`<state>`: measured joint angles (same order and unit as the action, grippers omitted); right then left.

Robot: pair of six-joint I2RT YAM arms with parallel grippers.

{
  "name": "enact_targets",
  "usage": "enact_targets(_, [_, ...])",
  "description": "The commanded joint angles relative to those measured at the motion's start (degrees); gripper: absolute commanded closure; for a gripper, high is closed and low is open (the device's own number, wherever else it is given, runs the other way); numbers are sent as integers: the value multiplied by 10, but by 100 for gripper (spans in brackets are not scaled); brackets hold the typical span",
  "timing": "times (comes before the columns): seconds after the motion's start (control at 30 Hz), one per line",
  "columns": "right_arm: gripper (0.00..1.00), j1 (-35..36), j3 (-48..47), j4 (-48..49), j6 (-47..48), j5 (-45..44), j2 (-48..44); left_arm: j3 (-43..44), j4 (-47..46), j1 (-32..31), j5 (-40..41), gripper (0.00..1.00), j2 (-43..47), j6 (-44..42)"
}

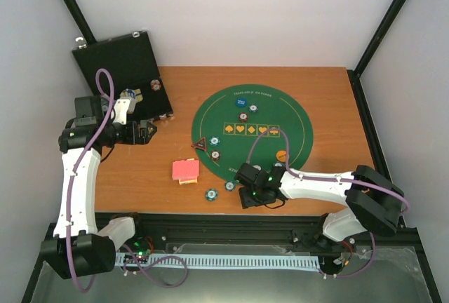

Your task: Distribute texas hold em gaming equipment

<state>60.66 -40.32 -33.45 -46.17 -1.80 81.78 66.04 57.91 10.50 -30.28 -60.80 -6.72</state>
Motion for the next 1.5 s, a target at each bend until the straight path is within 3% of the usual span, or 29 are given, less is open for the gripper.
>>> enact_targets(0.0, [39,11,2,11,-12,-2,0,18,1,4,-9,0,2,8])
enact_targets(1.07, [76,12,-11,-19,-8,-26,3,22,1,4,-7,0,2,7])
enact_targets(1.47, [81,-18,-98,-114,30,-48,-62,28,0,3,-8,0,-2,9])
